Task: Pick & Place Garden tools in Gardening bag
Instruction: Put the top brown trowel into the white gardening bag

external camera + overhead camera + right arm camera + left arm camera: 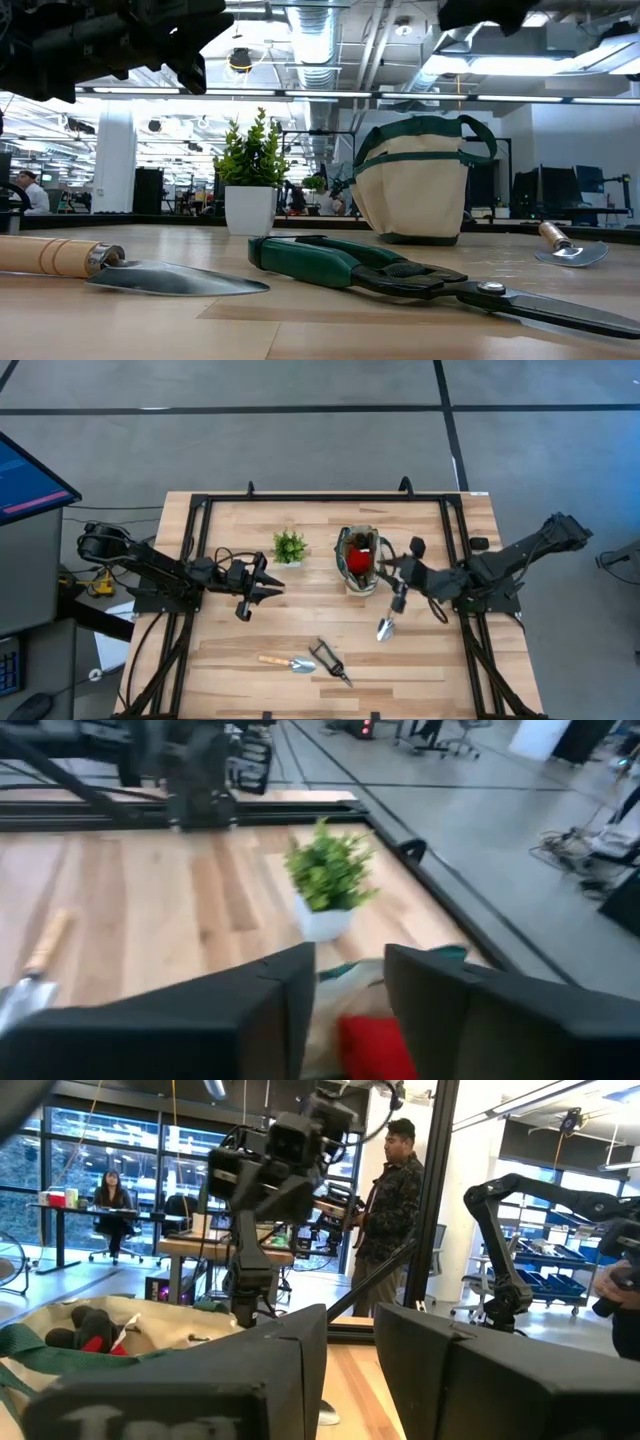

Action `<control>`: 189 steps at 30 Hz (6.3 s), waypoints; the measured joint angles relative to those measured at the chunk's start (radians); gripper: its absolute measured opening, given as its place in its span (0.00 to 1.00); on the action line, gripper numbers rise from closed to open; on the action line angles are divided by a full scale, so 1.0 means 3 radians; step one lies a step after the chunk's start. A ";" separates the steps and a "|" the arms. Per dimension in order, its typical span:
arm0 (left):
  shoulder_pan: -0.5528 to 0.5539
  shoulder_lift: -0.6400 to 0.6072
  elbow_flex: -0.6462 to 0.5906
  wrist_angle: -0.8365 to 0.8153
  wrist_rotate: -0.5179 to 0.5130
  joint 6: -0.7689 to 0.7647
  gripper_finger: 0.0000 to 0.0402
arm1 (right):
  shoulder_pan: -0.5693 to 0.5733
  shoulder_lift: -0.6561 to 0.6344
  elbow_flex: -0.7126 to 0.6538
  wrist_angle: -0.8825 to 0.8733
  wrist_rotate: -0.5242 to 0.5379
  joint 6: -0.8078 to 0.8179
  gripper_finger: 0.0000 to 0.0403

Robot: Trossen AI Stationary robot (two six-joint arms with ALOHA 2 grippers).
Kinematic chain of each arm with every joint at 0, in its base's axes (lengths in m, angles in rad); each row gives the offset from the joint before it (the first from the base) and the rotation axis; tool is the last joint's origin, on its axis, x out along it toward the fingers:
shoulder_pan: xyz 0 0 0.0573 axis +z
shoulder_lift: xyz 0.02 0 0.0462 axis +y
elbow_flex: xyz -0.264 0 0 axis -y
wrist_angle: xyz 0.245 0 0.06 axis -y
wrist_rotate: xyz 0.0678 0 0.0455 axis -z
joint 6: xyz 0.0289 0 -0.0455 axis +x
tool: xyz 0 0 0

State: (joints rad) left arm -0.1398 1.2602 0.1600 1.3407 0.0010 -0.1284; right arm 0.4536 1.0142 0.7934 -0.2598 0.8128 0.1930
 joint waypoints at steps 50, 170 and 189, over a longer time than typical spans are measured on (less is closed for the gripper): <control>0.0000 0.0000 0.0000 -0.0055 0.0002 0.0062 0.19 | 0.0958 0.1139 -0.0075 -0.0777 -0.1664 0.1226 0.00; -0.0121 0.0001 0.0000 -0.0144 0.0049 0.0051 0.19 | 0.0806 0.2053 0.0774 -0.1822 -0.0386 0.1250 0.00; -0.0130 0.0001 0.0000 -0.0142 0.0049 0.0051 0.19 | 0.0865 0.1625 0.0776 -0.1452 0.0884 0.1449 0.00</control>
State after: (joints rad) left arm -0.1787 1.2606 0.1600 1.2980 0.0158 -0.1131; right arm 0.7132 1.5016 1.0264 -0.6953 1.0781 0.6278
